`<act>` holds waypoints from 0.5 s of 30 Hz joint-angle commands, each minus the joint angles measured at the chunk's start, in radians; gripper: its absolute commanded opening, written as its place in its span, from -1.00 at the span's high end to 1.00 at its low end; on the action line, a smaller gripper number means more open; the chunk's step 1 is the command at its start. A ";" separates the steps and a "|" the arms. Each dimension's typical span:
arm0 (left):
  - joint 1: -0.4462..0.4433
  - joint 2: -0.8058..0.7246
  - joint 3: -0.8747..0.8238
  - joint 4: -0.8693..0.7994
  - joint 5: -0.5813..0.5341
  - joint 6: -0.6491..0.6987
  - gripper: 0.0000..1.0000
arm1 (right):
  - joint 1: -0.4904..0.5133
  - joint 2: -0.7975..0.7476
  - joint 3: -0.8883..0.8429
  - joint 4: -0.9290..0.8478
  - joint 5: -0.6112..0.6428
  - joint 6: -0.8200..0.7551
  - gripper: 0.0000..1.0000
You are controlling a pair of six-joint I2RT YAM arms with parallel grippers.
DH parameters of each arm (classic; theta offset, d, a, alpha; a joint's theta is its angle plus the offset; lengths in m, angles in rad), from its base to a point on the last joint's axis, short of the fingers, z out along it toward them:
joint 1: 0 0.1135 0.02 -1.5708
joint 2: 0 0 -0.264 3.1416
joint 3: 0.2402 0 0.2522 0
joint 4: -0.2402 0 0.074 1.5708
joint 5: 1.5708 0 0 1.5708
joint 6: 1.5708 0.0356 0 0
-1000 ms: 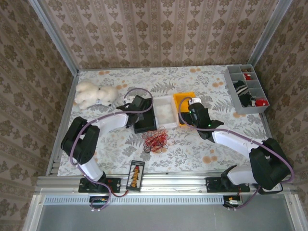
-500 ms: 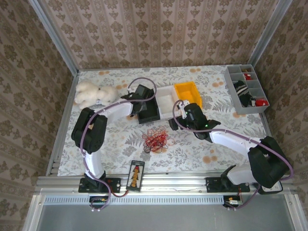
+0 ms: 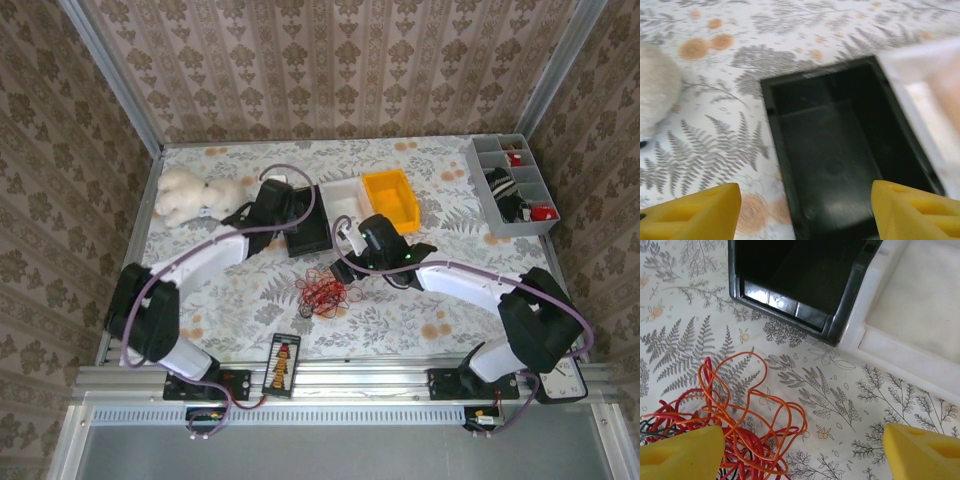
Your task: Untangle the cables
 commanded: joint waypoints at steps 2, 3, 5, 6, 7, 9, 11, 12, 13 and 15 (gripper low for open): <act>-0.073 -0.044 -0.131 0.030 0.084 0.058 -0.37 | 0.002 0.037 0.027 -0.022 -0.017 -0.003 -0.56; -0.103 -0.053 -0.153 0.026 0.074 0.063 -0.36 | 0.003 0.043 0.031 -0.021 -0.011 -0.002 -0.54; -0.163 -0.066 -0.184 0.022 0.053 0.074 -0.36 | 0.002 0.050 0.035 -0.020 -0.009 0.000 -0.49; -0.191 -0.071 -0.200 0.022 0.048 0.078 -0.36 | 0.002 0.054 0.037 -0.019 -0.007 0.002 -0.47; -0.210 -0.075 -0.210 0.019 0.044 0.076 -0.36 | 0.002 0.056 0.038 -0.018 -0.004 0.002 -0.46; -0.241 -0.097 -0.233 0.027 0.049 0.045 -0.35 | 0.002 0.060 0.035 -0.011 0.002 0.009 -0.43; -0.262 -0.120 -0.255 0.042 0.056 0.026 -0.35 | 0.002 0.063 0.032 -0.002 0.006 0.013 -0.39; -0.272 -0.131 -0.260 0.042 0.047 0.019 -0.35 | 0.002 0.065 0.032 0.001 0.005 0.015 -0.37; -0.283 -0.140 -0.264 0.037 0.042 0.012 -0.35 | 0.002 0.068 0.032 0.004 0.004 0.017 -0.36; -0.295 -0.155 -0.269 0.024 0.054 0.005 -0.35 | 0.002 0.073 0.033 0.009 0.000 0.021 -0.33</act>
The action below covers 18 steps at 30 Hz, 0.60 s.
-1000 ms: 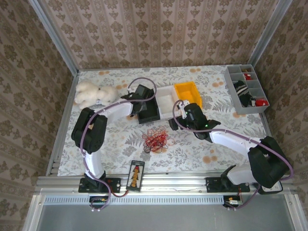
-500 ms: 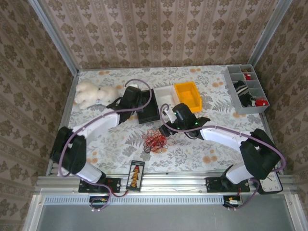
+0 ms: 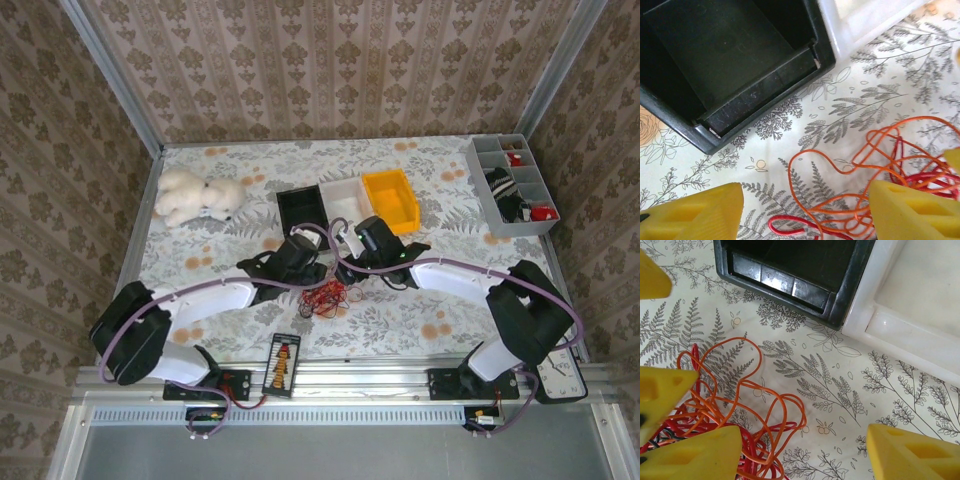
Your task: Untangle the cables
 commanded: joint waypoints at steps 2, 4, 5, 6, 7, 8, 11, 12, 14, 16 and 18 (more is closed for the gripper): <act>-0.031 -0.044 -0.010 -0.019 0.023 -0.038 -0.35 | 0.002 0.022 0.027 0.018 -0.005 0.023 -0.31; -0.051 -0.049 -0.014 -0.049 0.046 -0.060 -0.35 | 0.001 0.030 0.031 0.019 -0.012 0.028 -0.29; -0.061 -0.051 -0.017 -0.059 0.056 -0.069 -0.35 | 0.002 0.033 0.032 0.019 -0.017 0.028 -0.27; -0.071 -0.052 -0.021 -0.068 0.064 -0.075 -0.36 | 0.002 0.034 0.032 0.020 -0.020 0.030 -0.23; -0.080 -0.053 -0.025 -0.076 0.063 -0.080 -0.35 | 0.002 0.036 0.032 0.022 -0.024 0.030 -0.15; -0.084 -0.053 -0.030 -0.078 0.060 -0.084 -0.35 | 0.002 0.038 0.033 0.023 -0.029 0.028 -0.06; -0.089 -0.051 -0.041 -0.071 0.050 -0.100 -0.34 | 0.001 0.051 0.042 0.017 -0.045 0.028 0.26; -0.087 -0.048 -0.042 -0.065 0.052 -0.100 -0.34 | -0.001 0.057 0.044 0.018 -0.053 0.028 0.38; -0.088 -0.037 -0.041 -0.069 0.048 -0.102 -0.33 | -0.002 0.064 0.052 0.007 -0.062 0.028 0.57; -0.088 -0.020 -0.043 -0.070 0.042 -0.108 -0.30 | -0.005 0.069 0.055 0.003 -0.059 0.027 0.70; -0.088 0.002 -0.043 -0.058 0.043 -0.109 -0.29 | -0.013 0.062 0.054 0.008 -0.052 0.028 0.76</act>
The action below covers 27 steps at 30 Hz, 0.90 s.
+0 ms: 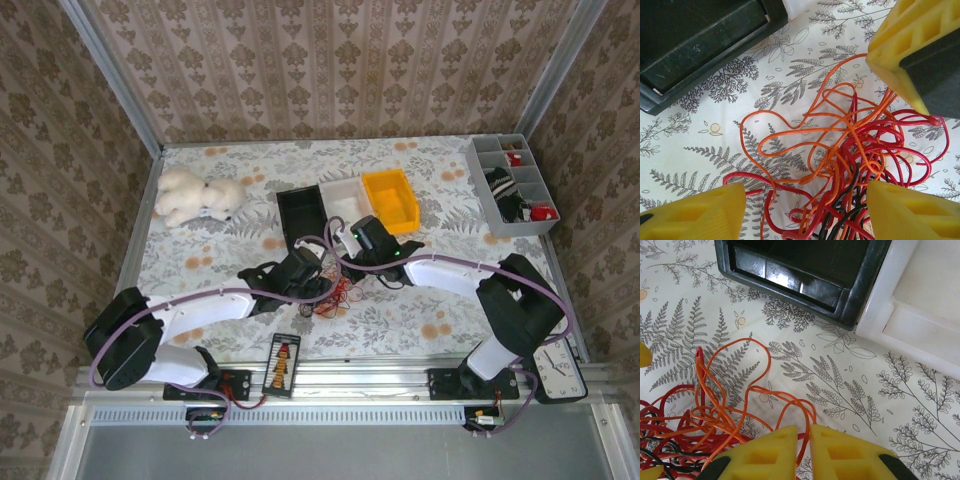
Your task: Untangle the cables
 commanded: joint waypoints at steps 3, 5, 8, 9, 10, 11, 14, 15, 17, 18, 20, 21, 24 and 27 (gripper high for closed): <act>-0.002 0.069 0.007 -0.010 0.009 -0.014 -0.23 | -0.028 -0.008 0.023 0.005 0.001 0.013 0.83; 0.004 0.097 0.013 0.001 0.022 -0.014 -0.19 | -0.037 -0.022 0.024 -0.002 0.018 0.019 0.87; 0.019 0.135 0.015 0.031 0.035 -0.018 -0.12 | -0.043 -0.037 0.037 -0.035 0.057 0.023 0.94; 0.025 0.147 0.019 0.037 0.032 -0.017 -0.08 | -0.044 -0.039 0.041 -0.042 0.066 0.026 0.95; 0.033 0.157 0.024 0.044 0.031 -0.015 -0.04 | -0.043 -0.040 0.044 -0.048 0.068 0.026 0.95; 0.041 0.170 0.030 0.053 0.032 -0.011 0.00 | -0.043 -0.039 0.045 -0.053 0.071 0.026 0.94; 0.061 0.212 0.063 0.045 0.029 0.011 0.28 | -0.045 -0.036 0.047 -0.041 0.076 0.026 0.96; 0.066 0.226 0.076 0.035 0.032 0.016 0.40 | -0.048 -0.033 0.049 -0.040 0.080 0.028 0.97; 0.068 0.244 0.088 0.024 0.046 0.019 0.56 | -0.054 -0.031 0.048 -0.040 0.095 0.035 0.98; 0.068 0.249 0.086 0.024 0.056 0.021 0.61 | -0.059 -0.034 0.044 -0.036 0.103 0.039 1.00; 0.069 0.250 0.078 0.023 0.059 0.023 0.74 | -0.070 -0.039 0.032 -0.026 0.112 0.056 1.00; 0.068 0.250 0.072 0.024 0.056 0.031 0.79 | -0.077 -0.043 0.025 -0.015 0.108 0.063 1.00; 0.068 0.251 0.062 0.035 0.025 0.059 0.92 | -0.088 -0.048 0.002 0.018 0.137 0.090 1.00; 0.068 0.266 0.067 0.035 -0.018 0.079 1.00 | -0.098 -0.036 -0.006 0.043 0.187 0.115 1.00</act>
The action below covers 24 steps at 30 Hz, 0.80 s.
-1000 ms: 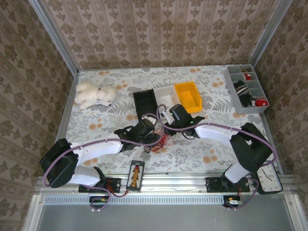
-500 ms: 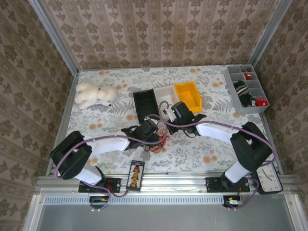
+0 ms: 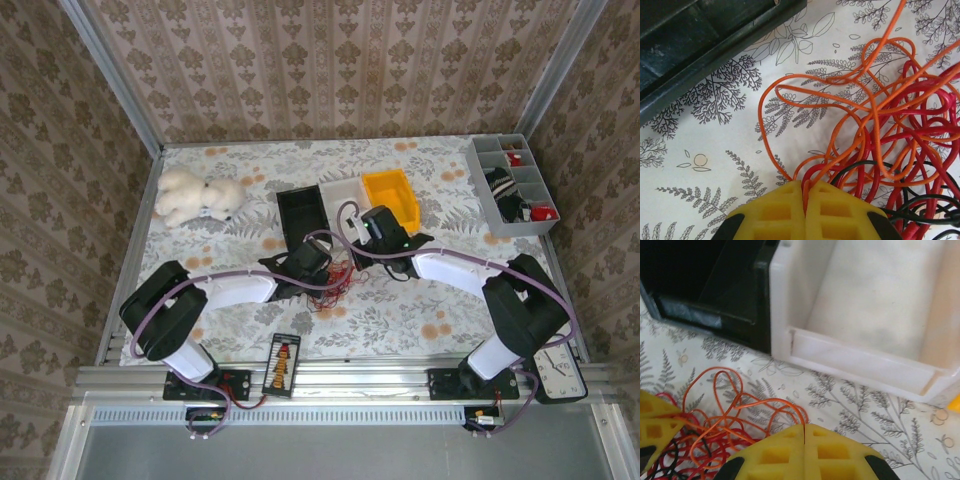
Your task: Untangle the cables
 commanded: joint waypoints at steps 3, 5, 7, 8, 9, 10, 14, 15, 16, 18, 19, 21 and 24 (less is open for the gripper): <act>0.000 0.038 -0.006 -0.030 -0.060 0.052 1.00 | -0.016 0.007 -0.001 0.031 0.101 0.058 1.00; -0.003 0.033 -0.006 -0.021 -0.054 0.081 1.00 | -0.015 0.019 -0.005 0.042 0.088 0.081 1.00; -0.003 0.023 -0.008 -0.016 -0.057 0.097 1.00 | -0.015 0.027 -0.022 0.074 0.062 0.107 1.00; -0.003 0.017 -0.012 -0.012 -0.060 0.100 1.00 | -0.016 0.031 -0.025 0.082 0.058 0.123 1.00; -0.001 0.012 -0.016 -0.008 -0.060 0.101 1.00 | -0.016 0.036 -0.023 0.081 0.055 0.133 1.00; 0.000 0.008 -0.019 -0.004 -0.055 0.101 1.00 | -0.016 0.038 -0.021 0.079 0.054 0.138 1.00; -0.001 0.011 -0.029 0.012 -0.058 0.098 1.00 | -0.015 0.048 -0.024 0.092 0.026 0.141 0.83; -0.001 0.012 -0.029 0.015 -0.059 0.097 1.00 | -0.017 0.053 -0.025 0.092 0.015 0.147 0.65; -0.003 0.012 -0.027 0.016 -0.059 0.099 1.00 | -0.018 0.058 -0.025 0.095 0.009 0.154 0.46; -0.005 0.012 -0.028 0.016 -0.061 0.095 1.00 | -0.018 0.073 -0.023 0.105 -0.017 0.156 0.23; -0.008 0.012 -0.030 0.018 -0.063 0.093 1.00 | -0.019 0.078 -0.021 0.104 -0.022 0.157 0.19; -0.013 0.012 -0.032 0.019 -0.064 0.092 1.00 | -0.023 0.095 -0.012 0.106 -0.035 0.163 0.13; -0.021 0.012 -0.028 0.013 -0.070 0.098 1.00 | -0.029 0.117 -0.003 0.118 -0.079 0.167 0.10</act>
